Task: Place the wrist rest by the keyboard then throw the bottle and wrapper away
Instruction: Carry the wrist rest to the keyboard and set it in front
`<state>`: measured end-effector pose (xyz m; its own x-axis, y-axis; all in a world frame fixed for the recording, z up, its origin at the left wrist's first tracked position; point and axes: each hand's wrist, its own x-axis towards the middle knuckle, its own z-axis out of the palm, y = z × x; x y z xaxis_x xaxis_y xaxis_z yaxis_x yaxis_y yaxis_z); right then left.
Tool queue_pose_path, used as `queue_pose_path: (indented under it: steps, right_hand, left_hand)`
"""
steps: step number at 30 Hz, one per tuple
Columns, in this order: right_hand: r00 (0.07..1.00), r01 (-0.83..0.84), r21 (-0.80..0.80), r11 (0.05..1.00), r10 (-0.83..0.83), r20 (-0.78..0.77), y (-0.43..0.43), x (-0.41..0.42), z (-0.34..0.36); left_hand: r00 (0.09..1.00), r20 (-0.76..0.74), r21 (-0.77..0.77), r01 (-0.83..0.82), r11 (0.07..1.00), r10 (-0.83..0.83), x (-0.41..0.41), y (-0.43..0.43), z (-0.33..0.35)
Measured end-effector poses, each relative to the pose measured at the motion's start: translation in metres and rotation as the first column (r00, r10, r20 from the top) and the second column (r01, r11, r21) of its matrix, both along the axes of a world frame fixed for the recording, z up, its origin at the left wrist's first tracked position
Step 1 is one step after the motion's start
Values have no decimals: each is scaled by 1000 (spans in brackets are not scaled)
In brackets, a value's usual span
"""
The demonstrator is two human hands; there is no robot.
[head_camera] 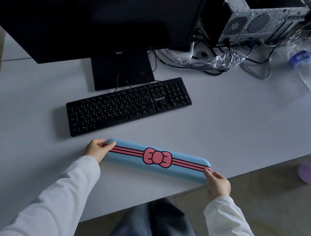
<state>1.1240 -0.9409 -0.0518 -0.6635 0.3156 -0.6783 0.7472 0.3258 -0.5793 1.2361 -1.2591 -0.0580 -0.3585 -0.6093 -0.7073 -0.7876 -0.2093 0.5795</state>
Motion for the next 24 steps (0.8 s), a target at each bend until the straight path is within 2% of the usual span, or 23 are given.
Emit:
queue_pose_path:
  steps: [4,7,12,17,24]
  right_hand:
    - [998,-67,35,997,67,4,-3,-4,0]
    - [999,-48,31,998,48,-14,-6,-9,-3]
    - [997,52,-160,986,-61,-51,-24,-25,3]
    - [996,-53,-263,963,31,-89,-45,-53,16]
    - [975,-217,-347,913,189,-113,-71,-84,35]
  left_hand:
    - [999,-1,60,-32,998,32,4,-7,-9]
    - [998,-37,69,-40,997,43,7,-6,-4]
    - [984,-96,63,-144,988,150,26,3,-2]
    - [937,-134,65,-317,946,323,41,13,8]
    - [871,-162,-62,-478,876,464,43,20,21]
